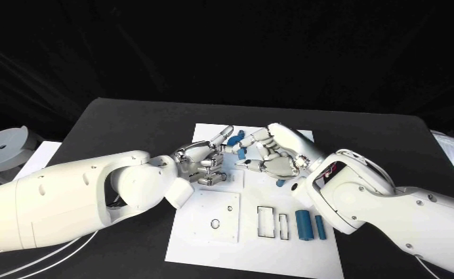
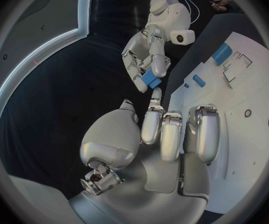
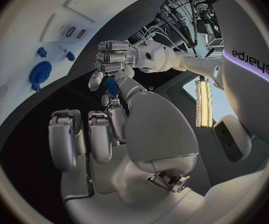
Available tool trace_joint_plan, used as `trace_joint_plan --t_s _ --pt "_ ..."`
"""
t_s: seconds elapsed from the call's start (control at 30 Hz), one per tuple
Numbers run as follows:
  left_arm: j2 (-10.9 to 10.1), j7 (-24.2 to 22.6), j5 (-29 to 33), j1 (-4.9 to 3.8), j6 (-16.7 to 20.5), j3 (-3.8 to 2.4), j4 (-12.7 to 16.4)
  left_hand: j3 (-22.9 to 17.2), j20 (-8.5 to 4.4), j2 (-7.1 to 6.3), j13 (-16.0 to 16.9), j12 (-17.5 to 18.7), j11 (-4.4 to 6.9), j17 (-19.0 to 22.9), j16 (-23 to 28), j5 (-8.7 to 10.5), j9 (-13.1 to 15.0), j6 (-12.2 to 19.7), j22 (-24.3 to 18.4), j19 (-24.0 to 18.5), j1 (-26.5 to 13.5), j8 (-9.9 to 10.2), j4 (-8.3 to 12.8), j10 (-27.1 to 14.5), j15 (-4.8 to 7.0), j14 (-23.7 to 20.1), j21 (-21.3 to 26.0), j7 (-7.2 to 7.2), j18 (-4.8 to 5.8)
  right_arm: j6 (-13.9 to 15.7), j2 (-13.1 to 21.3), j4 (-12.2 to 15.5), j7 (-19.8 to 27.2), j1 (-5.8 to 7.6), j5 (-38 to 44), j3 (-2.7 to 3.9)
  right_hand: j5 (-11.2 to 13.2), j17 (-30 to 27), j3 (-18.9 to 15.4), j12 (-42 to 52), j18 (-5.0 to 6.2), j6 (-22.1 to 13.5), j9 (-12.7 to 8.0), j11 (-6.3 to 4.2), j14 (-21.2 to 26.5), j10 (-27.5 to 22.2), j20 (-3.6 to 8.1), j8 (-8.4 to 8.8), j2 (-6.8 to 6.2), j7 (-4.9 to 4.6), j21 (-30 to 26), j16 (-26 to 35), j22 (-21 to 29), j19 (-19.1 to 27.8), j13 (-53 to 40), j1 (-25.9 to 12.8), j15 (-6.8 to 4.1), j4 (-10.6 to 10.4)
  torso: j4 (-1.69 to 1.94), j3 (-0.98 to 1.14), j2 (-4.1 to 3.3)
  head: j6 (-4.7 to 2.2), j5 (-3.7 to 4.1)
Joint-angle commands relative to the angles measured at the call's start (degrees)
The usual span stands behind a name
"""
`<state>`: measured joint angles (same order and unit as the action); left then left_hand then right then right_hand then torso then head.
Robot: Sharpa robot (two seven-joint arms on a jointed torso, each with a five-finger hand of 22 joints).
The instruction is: Assemble the parts on the task board
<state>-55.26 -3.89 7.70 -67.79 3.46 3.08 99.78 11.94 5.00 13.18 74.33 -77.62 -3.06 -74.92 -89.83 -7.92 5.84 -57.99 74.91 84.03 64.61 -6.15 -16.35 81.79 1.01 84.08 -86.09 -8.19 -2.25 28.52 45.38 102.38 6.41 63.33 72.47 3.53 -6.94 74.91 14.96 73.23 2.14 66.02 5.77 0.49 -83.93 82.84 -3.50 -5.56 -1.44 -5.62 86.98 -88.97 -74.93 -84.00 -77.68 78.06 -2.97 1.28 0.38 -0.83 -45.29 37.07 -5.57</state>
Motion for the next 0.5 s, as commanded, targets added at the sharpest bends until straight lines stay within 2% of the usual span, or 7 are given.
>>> trace_joint_plan --t_s 0.03,0.37,0.5 --pt "-0.2 -0.2 -0.3 -0.02 0.8 -0.06 -0.4 0.4 0.43 -0.18 0.0 0.1 -0.34 -15.1 -0.2 -0.35 -0.1 0.5 6.8 2.2 0.6 0.2 0.1 -0.2 -0.45 5.9 -0.3 -0.03 0.46 -0.3 -0.1 -0.2 -0.1 -0.05 0.2 0.02 -0.3 13.9 0.3 -0.2 -0.74 0.8 0.1 -0.02 -5.8 0.5 0.48 -0.26 0.87 0.42 0.3 -0.3 -8.9 -2.7 -0.6 0.4 -0.3 0.1 0.02 -0.02 0.01 0.1 -0.08" --pt "-1.6 -1.6 -0.3 -0.08 1.5 -0.18 -3.1 0.4 0.49 -0.2 0.1 0.1 -0.4 -15.1 -0.2 -0.35 -0.1 0.6 6.8 2.2 0.6 0.3 0.1 -0.2 -0.51 5.9 -0.4 -0.07 0.46 -1.2 -1.3 -2.2 -0.1 -0.24 -0.4 0.0 -0.3 13.9 0.4 -0.2 -0.75 0.9 0.1 -0.02 -5.8 0.6 0.48 -0.27 0.89 0.42 0.3 -0.4 -9.0 -2.7 -0.7 0.4 -0.31 0.1 0.04 -0.03 0.02 0.28 -0.2" --pt "-2.7 -2.4 -0.3 -0.19 2.0 -0.24 -4.0 0.3 0.52 -0.2 0.1 0.1 -0.42 -15.1 -0.2 -0.37 -0.1 0.6 6.8 2.2 0.7 0.3 0.2 -0.2 -0.54 5.9 -0.4 -0.09 0.47 -1.9 -2.4 -4.0 -0.2 -0.51 -0.8 -0.06 -0.3 13.9 0.4 -0.2 -0.75 0.9 0.1 -0.02 -5.8 0.6 0.48 -0.28 0.93 0.43 0.3 -0.3 -8.9 -2.7 -0.6 0.4 -0.31 0.1 0.03 -0.09 0.03 0.38 -0.19"
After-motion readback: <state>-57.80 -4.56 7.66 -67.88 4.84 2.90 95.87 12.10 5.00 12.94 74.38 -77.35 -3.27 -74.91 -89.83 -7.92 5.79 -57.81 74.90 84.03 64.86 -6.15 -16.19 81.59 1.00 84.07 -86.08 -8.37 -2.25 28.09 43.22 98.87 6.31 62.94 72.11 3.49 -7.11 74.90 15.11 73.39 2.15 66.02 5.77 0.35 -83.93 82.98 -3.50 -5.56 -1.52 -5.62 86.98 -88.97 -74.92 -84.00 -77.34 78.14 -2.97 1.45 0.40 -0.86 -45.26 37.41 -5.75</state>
